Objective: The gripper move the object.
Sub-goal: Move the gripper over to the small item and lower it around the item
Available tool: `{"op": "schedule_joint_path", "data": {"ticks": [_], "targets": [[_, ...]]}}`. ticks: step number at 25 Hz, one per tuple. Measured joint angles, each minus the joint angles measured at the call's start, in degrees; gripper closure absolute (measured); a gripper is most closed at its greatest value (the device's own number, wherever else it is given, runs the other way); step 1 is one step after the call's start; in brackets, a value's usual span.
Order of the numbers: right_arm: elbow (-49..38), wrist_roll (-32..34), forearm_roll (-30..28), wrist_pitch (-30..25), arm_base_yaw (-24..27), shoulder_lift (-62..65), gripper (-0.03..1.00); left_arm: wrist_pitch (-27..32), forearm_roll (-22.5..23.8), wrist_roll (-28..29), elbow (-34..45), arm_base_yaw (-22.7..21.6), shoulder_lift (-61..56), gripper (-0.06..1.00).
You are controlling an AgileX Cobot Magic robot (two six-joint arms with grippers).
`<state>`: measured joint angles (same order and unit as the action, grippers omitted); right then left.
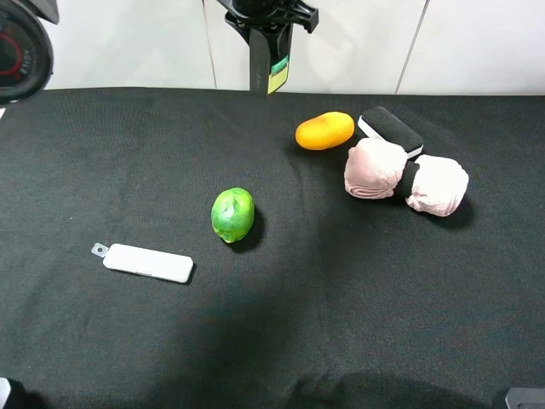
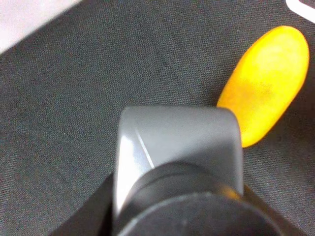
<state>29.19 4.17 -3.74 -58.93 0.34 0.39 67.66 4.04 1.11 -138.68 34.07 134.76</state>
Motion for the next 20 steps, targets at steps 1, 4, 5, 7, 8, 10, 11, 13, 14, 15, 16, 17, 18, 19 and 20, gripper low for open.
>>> {"op": "schedule_joint_path", "data": {"ticks": [1, 4, 5, 7, 8, 10, 11, 13, 14, 15, 16, 17, 18, 19, 20], "targets": [[0.00, 0.00, 0.00, 0.00, 0.00, 0.00, 0.27, 0.00, 0.00, 0.00, 0.77, 0.24, -0.68, 0.49], [0.00, 0.00, 0.00, 0.00, 0.00, 0.00, 0.27, -0.05, -0.05, 0.00, 4.12, 0.76, -2.75, 0.49], [0.00, 0.00, 0.00, 0.00, 0.00, 0.00, 0.27, -0.05, -0.05, 0.00, 5.88, 0.88, -3.56, 0.49], [0.00, 0.00, 0.00, 0.00, 0.00, 0.00, 0.27, -0.11, -0.05, 0.00, 10.05, 0.93, -5.30, 0.49], [0.00, 0.00, 0.00, 0.00, 0.00, 0.00, 0.27, -0.11, -0.05, 0.00, 12.81, 1.06, -6.66, 0.49], [0.00, 0.00, 0.00, 0.00, 0.00, 0.00, 0.27, -0.76, 0.01, 0.00, 18.51, 1.06, -9.70, 0.49], [0.00, 0.00, 0.00, 0.00, 0.00, 0.00, 0.27, -1.63, 0.01, 0.00, 21.89, 1.06, -11.67, 0.49], [0.00, 0.00, 0.00, 0.00, 0.00, 0.00, 0.27, -4.69, 0.01, 0.00, 28.15, 1.06, -15.54, 0.49], [0.00, 0.00, 0.00, 0.00, 0.00, 0.00, 0.27, -6.03, 0.01, 0.00, 31.55, 1.06, -17.73, 0.49], [0.00, 0.00, 0.00, 0.00, 0.00, 0.00, 0.27, -7.60, 0.01, 0.00, 34.89, 1.06, -19.92, 0.49], [0.00, 0.00, 0.00, 0.00, 0.00, 0.00, 0.27, -9.04, 0.01, 0.00, 38.14, 1.06, -22.07, 0.49], [0.00, 0.00, 0.00, 0.00, 0.00, 0.00, 0.27, -10.45, 0.01, 0.12, 40.70, 1.06, -23.76, 0.49], [0.00, 0.00, 0.00, 0.00, 0.00, 0.00, 0.27, -11.48, 0.01, 0.40, 43.57, 1.06, -25.73, 0.49], [0.00, 0.00, 0.00, 0.00, 0.00, 0.00, 0.27, -12.58, 0.01, 0.68, 46.27, 1.06, -27.61, 0.49], [0.00, 0.00, 0.00, 0.00, 0.00, 0.00, 0.27, -13.51, 0.01, 0.92, 48.39, 1.06, -29.39, 0.49]]}}
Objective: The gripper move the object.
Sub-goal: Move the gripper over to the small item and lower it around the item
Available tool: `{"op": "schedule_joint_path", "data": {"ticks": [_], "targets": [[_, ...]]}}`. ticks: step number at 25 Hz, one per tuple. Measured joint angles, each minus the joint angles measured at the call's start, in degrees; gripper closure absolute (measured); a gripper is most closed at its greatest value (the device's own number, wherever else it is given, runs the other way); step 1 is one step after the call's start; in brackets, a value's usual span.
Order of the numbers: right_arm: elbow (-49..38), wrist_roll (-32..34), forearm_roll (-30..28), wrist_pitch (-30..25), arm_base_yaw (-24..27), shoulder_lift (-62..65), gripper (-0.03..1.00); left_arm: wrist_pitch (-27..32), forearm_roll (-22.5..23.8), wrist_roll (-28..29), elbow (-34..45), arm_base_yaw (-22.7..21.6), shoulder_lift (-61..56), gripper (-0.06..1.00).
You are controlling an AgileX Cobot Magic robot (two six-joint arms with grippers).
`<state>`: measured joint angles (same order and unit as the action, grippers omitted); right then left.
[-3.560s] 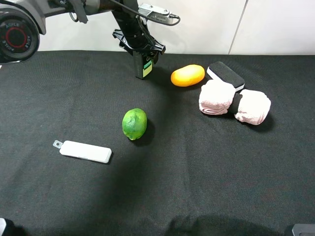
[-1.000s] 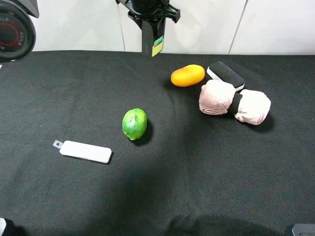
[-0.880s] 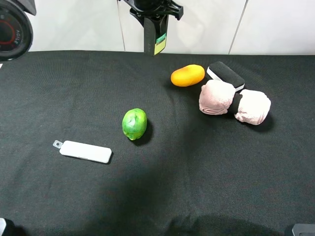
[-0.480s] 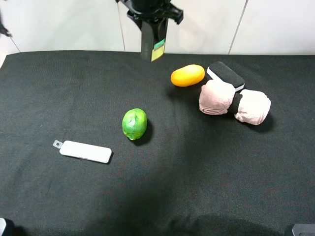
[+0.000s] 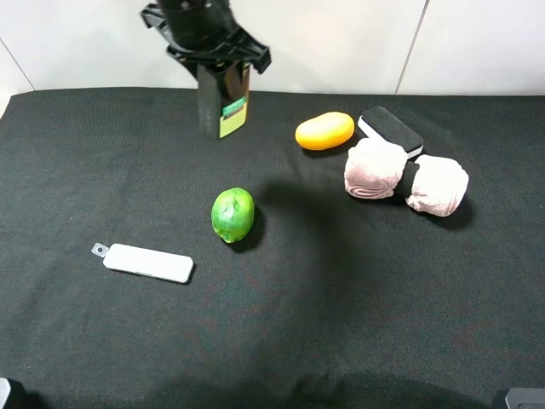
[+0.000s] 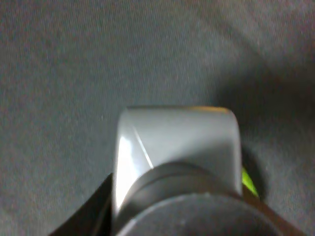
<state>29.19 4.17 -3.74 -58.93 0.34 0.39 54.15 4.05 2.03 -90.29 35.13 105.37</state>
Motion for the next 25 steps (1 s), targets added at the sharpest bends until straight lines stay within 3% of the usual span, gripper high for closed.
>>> {"op": "schedule_joint_path", "data": {"ticks": [10, 20, 25], "targets": [[0.00, 0.00, 0.00, 0.00, 0.00, 0.00, 0.27, -6.49, 0.17, 0.83, 18.13, 1.51, -12.64, 0.49], [0.00, 0.00, 0.00, 0.00, 0.00, 0.00, 0.27, -13.11, 0.18, 1.07, 20.44, 8.66, -12.99, 0.49], [0.00, 0.00, 0.00, 0.00, 0.00, 0.00, 0.27, -13.39, 0.07, 1.30, 20.44, 11.73, -8.89, 0.49]]}}
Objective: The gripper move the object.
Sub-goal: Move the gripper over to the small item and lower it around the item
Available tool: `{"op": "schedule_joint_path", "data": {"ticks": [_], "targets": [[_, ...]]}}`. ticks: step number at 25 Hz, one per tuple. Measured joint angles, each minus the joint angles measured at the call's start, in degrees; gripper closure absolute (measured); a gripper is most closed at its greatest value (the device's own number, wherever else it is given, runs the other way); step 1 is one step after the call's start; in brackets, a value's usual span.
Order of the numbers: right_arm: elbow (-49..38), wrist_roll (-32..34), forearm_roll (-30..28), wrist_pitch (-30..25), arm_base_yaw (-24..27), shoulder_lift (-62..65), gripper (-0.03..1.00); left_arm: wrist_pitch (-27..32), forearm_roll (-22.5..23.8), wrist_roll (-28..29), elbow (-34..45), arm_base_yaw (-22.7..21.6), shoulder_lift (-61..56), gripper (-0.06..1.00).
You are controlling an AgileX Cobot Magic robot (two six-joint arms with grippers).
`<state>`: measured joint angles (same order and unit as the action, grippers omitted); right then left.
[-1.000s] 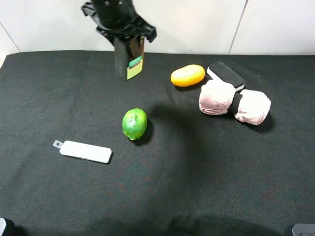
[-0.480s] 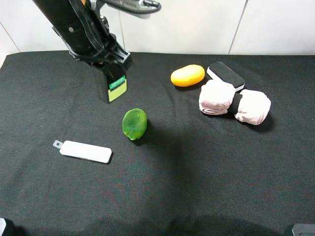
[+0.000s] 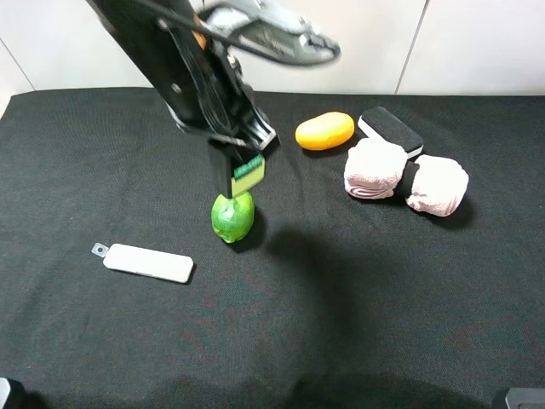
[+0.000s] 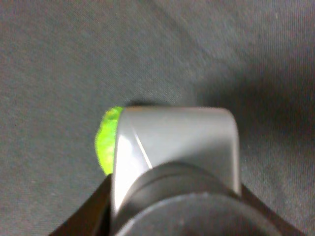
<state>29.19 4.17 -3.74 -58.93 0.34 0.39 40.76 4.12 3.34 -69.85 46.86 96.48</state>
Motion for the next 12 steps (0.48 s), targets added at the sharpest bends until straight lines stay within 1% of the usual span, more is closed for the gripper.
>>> {"op": "schedule_joint_path", "data": {"ticks": [5, 9, 12], "targets": [[0.00, 0.00, 0.00, 0.00, 0.00, 0.00, 0.27, -0.54, 0.00, 0.18, 0.00, 2.97, 3.69, 0.49], [0.00, 0.00, 0.00, 0.00, 0.00, 0.00, 0.27, -2.52, -0.04, 0.27, 0.00, 5.23, 4.03, 0.49], [0.00, 0.00, 0.00, 0.00, 0.00, 0.00, 0.27, -3.15, -0.12, 0.27, 0.00, 6.06, 4.03, 0.49]]}}
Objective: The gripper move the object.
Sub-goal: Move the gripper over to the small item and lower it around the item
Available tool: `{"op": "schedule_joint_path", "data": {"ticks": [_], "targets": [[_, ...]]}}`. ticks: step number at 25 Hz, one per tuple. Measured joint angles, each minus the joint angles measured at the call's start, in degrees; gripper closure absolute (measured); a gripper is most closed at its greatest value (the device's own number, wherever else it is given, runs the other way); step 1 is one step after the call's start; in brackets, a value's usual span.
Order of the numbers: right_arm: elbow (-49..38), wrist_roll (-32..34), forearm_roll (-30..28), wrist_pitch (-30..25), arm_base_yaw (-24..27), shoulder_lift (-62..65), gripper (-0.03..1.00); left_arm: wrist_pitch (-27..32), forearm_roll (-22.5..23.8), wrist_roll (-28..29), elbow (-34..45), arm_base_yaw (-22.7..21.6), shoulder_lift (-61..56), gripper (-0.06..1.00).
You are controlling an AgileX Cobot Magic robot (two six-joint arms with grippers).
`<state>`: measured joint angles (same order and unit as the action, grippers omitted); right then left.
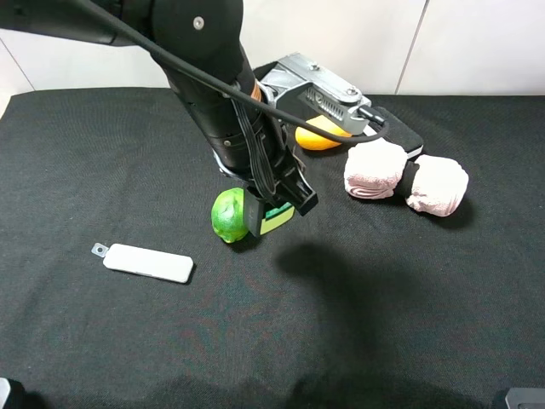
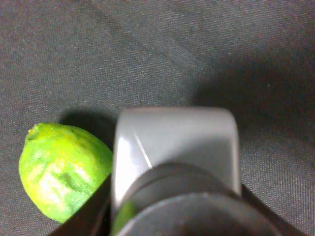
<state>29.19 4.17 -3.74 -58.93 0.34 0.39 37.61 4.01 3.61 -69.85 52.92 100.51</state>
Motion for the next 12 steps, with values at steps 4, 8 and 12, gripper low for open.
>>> {"op": "schedule_joint_path", "data": {"ticks": [4, 8, 12], "targets": [[0.00, 0.00, 0.00, 0.00, 0.00, 0.00, 0.27, -0.28, 0.06, 0.00, 0.00, 0.21, 0.00, 0.49], [0.00, 0.00, 0.00, 0.00, 0.00, 0.00, 0.27, -2.77, 0.13, 0.00, 0.01, 0.21, 0.00, 0.49], [0.00, 0.00, 0.00, 0.00, 0.00, 0.00, 0.27, -4.42, 0.13, 0.04, 0.06, 0.21, 1.25, 0.49]]}}
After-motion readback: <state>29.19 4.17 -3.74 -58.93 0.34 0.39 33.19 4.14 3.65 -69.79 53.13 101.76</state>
